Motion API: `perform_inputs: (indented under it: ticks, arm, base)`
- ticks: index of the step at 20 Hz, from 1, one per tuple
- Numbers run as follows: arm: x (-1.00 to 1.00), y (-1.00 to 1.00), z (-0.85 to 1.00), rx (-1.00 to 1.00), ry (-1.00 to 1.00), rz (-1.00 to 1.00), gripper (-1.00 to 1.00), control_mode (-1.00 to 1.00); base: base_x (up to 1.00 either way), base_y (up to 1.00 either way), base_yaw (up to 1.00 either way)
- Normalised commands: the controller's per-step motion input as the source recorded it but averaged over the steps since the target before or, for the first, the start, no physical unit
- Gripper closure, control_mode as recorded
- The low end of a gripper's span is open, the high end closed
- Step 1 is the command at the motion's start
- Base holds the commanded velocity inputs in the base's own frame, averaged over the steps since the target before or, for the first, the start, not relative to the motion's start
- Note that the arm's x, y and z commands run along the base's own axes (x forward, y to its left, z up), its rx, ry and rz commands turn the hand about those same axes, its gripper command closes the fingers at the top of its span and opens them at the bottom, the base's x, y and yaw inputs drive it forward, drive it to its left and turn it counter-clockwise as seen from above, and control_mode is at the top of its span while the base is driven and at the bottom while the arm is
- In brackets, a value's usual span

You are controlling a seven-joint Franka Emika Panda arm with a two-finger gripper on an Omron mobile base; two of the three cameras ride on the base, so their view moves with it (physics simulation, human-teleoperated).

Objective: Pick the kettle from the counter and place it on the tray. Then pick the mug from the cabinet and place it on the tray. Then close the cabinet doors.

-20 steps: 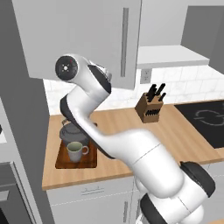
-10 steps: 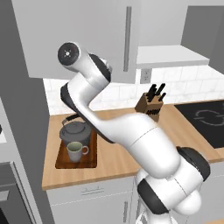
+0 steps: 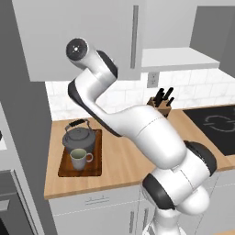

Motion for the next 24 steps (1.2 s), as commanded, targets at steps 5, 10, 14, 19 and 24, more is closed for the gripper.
perform_inputs:
  ticks: [5,10,14,19,24]
  arm:
    - [0.46,-0.20,0.00,0.03,-0.09,0.06,1.00,-1.00]
    - [0.56,-0.58,0.00,0.03,-0.11,0.16,1.00,-1.00]
    - [0.72,-0.54,0.06,0.06,-0.03,0.11,1.00,-1.00]
    - [0.73,-0.27,0.03,0.08,0.00,0.09,1.00,-1.00]
    - [0.85,-0.17,0.00,0.07,0.00,0.08,1.00,-1.00]
  base:
    - [0.00,0.00,0.00]
    - [0.00,0.00,0.00]
    - [0.00,0.00,0.00]
    - [0.00,0.00,0.00]
    - [0.00,0.00,0.00]
